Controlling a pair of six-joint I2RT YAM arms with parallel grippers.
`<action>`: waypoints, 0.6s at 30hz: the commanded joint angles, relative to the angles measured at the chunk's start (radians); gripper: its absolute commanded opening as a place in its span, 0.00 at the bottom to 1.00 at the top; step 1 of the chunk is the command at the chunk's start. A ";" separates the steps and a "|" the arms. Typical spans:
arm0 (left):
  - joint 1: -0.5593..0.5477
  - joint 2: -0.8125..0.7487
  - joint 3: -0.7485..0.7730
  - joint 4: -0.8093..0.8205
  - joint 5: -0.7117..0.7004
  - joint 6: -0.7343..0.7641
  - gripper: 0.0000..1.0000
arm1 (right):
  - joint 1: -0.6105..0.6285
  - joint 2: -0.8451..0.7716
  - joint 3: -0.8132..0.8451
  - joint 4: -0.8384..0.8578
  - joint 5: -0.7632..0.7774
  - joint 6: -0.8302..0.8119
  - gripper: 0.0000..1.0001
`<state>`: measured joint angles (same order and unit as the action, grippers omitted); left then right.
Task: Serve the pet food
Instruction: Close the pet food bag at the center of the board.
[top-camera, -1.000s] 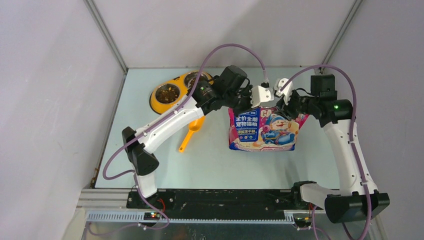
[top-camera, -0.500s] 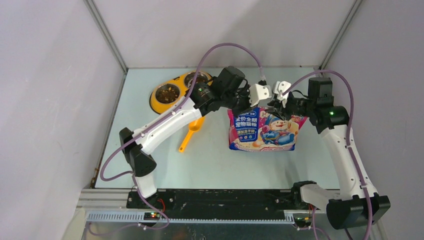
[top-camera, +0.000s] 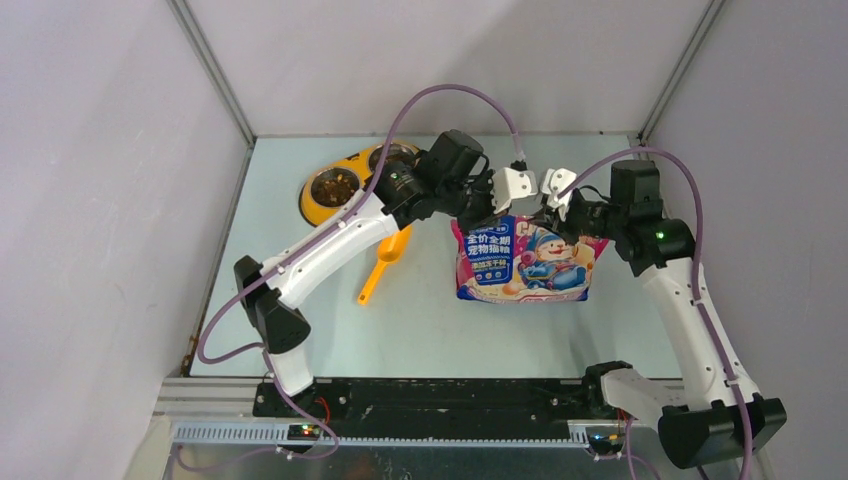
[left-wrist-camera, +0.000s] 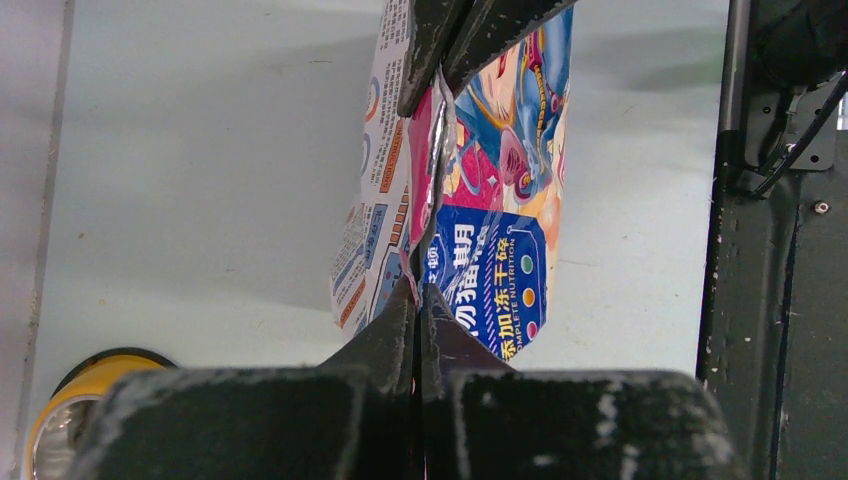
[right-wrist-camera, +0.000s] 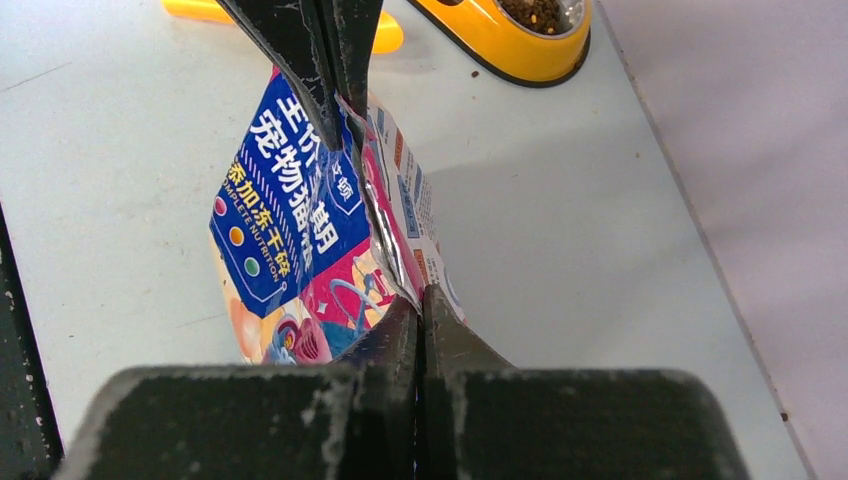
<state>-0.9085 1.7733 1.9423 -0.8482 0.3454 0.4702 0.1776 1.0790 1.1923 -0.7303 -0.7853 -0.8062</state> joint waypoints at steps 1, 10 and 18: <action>-0.007 -0.017 -0.001 0.048 -0.056 -0.070 0.00 | 0.074 -0.038 -0.002 0.062 0.059 -0.083 0.00; -0.008 -0.056 -0.068 0.063 -0.084 -0.085 0.00 | 0.063 -0.043 -0.004 0.130 0.331 0.034 0.21; -0.006 -0.071 -0.100 0.075 -0.086 -0.086 0.00 | 0.053 -0.050 -0.002 0.105 0.456 -0.002 0.02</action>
<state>-0.9031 1.7359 1.8557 -0.7380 0.3050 0.4099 0.2302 1.0321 1.1843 -0.6880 -0.4995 -0.7254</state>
